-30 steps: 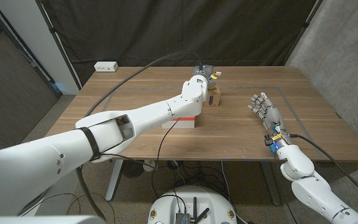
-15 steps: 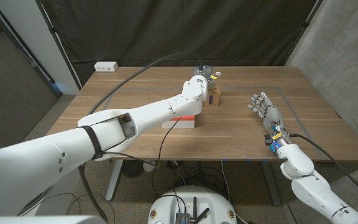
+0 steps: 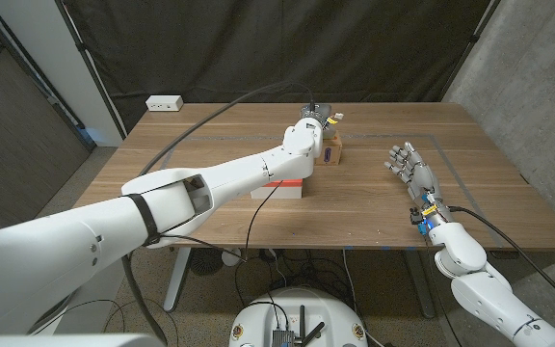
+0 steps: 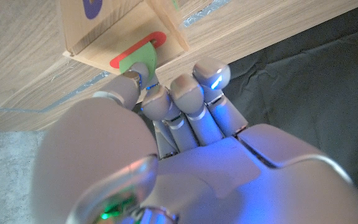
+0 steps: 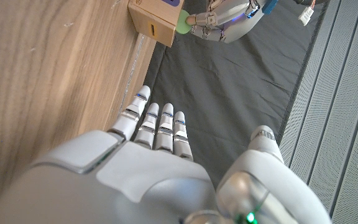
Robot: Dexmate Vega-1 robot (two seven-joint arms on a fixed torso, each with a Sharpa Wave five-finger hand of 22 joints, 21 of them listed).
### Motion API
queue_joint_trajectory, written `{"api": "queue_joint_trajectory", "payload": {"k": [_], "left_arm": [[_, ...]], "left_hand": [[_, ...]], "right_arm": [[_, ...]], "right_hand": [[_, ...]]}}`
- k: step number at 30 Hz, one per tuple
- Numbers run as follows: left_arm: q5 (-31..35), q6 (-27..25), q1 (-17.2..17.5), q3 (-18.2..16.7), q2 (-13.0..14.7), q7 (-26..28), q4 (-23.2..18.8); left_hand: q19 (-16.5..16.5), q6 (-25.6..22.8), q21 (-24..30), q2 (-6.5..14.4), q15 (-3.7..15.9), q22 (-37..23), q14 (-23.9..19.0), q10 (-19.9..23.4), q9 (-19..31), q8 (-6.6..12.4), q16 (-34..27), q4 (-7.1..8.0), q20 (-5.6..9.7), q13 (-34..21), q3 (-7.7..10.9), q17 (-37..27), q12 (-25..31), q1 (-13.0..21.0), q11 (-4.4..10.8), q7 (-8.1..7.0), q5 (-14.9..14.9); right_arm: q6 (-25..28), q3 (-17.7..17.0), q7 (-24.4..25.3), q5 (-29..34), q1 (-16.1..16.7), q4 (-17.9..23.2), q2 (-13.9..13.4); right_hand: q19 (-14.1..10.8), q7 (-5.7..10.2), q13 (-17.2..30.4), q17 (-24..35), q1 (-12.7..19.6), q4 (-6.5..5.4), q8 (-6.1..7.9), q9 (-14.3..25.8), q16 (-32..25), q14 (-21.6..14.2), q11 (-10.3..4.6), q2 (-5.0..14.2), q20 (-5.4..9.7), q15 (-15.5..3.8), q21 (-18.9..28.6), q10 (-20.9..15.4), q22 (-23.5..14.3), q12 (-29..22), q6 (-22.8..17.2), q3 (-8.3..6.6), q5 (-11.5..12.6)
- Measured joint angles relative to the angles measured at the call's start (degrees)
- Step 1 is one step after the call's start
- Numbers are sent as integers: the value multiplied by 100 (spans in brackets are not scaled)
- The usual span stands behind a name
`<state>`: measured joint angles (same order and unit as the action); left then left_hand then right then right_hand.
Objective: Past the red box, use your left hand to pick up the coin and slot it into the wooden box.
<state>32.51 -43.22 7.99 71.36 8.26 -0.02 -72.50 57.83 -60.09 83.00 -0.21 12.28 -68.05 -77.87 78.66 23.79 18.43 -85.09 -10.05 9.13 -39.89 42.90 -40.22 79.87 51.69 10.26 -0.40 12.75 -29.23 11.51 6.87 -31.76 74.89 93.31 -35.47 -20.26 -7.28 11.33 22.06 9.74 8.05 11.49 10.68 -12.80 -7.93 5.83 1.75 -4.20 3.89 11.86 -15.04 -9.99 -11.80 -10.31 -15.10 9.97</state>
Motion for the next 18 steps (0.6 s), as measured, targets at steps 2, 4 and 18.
{"api": "queue_joint_trajectory", "payload": {"k": [2,4,18], "left_arm": [[-9,2,0,8,0,-8,1],[-24,5,0,18,-1,-29,5],[-54,49,-35,104,-21,-134,102]], "left_hand": [[-11,0,0,0,-11,20,10,0,-5,17,0,0,-11,2,-34,8,0,0,0,0,0],[-11,0,0,0,-11,42,10,0,-12,89,0,0,-11,6,-49,2,0,0,0,0,0],[-62,0,0,-9,-11,85,10,-19,-11,183,0,15,-22,-32,-63,-54,0,10,18,0,-1]], "right_arm": [[-1,0,0,0,6,3,0],[-1,0,0,-2,15,14,-1],[30,1,-9,-11,63,78,-44]], "right_hand": [[0,0,0,0,0,0,0,0,0,0,0,0,0,0,0,0,0,0,0,0,0],[0,0,0,0,-1,0,0,0,0,0,0,1,0,0,0,0,0,0,0,0,0],[-31,0,-1,0,-30,0,0,0,0,0,0,30,-31,0,0,1,0,0,0,0,0]]}}
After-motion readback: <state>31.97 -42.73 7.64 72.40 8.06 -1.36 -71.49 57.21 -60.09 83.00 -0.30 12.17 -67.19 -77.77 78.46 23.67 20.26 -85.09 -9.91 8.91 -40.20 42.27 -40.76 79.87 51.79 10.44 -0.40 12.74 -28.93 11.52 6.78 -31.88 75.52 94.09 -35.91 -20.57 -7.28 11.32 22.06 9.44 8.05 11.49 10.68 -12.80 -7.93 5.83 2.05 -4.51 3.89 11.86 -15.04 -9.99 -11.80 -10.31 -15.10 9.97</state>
